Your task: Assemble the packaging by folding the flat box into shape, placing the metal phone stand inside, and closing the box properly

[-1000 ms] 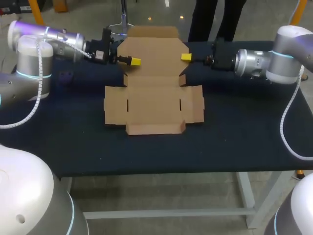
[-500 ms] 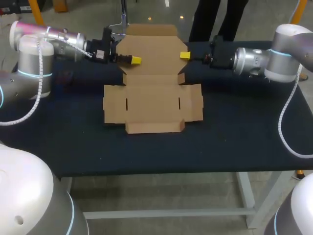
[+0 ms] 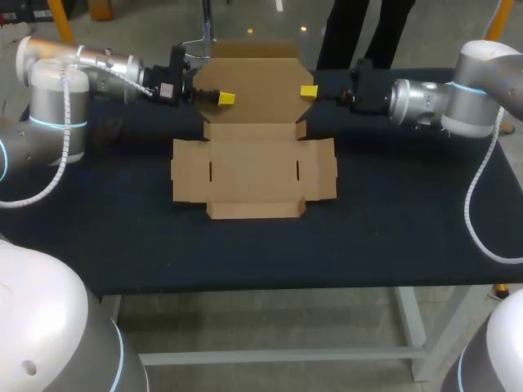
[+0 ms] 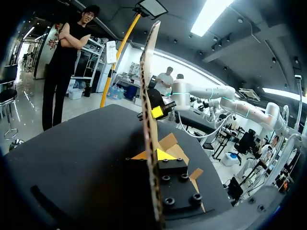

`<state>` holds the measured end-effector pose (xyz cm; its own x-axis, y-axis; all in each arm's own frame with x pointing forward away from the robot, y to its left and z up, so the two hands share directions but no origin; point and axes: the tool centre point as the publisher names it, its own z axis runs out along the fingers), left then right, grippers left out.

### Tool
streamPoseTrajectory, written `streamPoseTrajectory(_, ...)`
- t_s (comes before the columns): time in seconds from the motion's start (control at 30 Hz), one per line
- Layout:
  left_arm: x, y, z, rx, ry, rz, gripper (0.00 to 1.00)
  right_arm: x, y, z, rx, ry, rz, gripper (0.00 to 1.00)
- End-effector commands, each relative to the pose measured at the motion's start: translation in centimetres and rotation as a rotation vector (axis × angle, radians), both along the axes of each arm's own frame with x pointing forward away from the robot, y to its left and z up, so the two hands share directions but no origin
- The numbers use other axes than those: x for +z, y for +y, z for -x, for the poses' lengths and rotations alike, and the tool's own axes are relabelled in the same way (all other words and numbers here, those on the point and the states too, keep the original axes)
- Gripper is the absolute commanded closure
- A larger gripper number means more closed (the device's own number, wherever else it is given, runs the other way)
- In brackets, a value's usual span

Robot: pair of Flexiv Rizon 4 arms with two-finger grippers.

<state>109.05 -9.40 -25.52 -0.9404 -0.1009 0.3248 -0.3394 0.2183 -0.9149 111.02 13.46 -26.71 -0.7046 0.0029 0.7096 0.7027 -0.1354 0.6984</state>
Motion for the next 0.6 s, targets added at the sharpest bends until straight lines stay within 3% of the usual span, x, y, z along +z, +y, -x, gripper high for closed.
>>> streamPoseTrajectory(0.03,0.1,0.2,-0.5,-0.013,-0.001,0.007,1.0,0.2,0.0,-0.5,0.01,-0.006,0.012,0.63)
streamPoseTrajectory(0.23,0.4,0.3,-1.0,-0.005,-0.009,0.005,1.0,1.1,-1.0,0.0,-0.012,-0.02,0.072,0.56)
streamPoseTrajectory(0.6,0.7,0.4,-2.1,0.023,-0.007,0.014,1.0,2.2,-4.5,2.4,-0.077,-0.033,0.208,0.6)
